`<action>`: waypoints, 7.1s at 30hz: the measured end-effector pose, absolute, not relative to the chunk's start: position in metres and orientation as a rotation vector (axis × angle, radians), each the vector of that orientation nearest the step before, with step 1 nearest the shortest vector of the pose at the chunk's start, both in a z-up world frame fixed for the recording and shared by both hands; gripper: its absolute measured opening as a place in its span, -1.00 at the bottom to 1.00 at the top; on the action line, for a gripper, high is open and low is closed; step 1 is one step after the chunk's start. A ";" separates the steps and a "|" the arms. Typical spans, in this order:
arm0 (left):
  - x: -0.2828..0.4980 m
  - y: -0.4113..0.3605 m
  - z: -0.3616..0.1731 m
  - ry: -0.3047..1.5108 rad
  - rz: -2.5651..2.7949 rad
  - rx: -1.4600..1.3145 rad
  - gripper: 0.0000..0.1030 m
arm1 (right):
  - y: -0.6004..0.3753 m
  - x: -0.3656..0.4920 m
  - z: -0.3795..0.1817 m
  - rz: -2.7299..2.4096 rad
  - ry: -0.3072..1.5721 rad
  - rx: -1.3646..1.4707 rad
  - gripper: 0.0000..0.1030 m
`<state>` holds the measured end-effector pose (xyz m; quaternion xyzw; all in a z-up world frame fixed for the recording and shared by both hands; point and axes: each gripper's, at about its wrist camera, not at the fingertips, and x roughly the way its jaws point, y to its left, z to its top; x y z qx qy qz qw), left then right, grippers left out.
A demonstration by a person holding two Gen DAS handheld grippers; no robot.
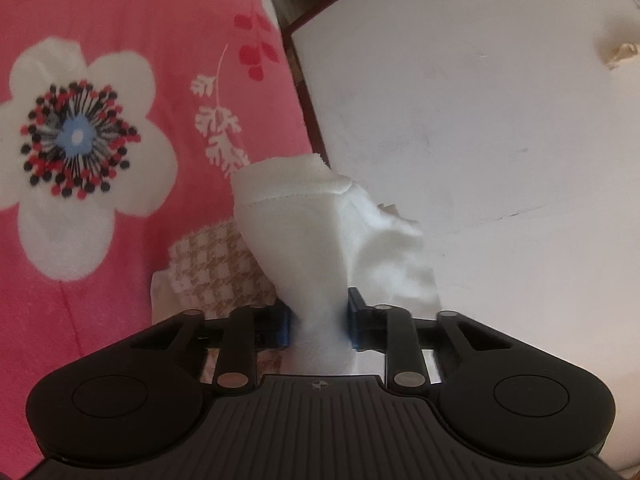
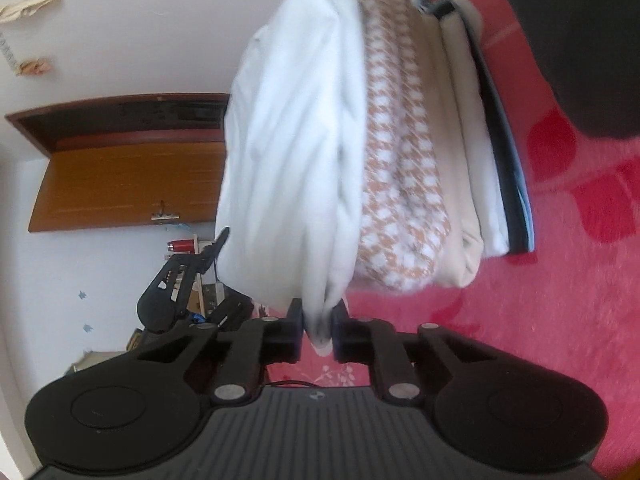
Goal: Fold clothes
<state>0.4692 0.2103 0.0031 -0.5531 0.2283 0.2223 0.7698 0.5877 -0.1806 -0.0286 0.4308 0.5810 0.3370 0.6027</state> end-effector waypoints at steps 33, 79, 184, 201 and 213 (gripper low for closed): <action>0.435 0.230 0.002 0.497 0.404 -1.132 -0.07 | -0.200 0.616 0.052 0.738 1.116 0.508 -0.26; 0.497 0.231 -0.009 0.555 0.451 -0.803 -0.05 | -0.115 0.627 0.049 0.703 0.614 0.176 -0.19; 0.075 0.072 0.146 0.669 0.074 -0.008 1.00 | -0.135 0.026 0.118 0.070 0.608 0.102 1.00; 0.080 0.075 0.114 0.741 0.167 0.007 1.00 | -0.112 0.045 0.106 -0.039 0.699 -0.024 1.00; 0.084 0.073 0.114 0.738 0.212 0.003 1.00 | -0.110 0.058 0.104 -0.030 0.711 -0.024 1.00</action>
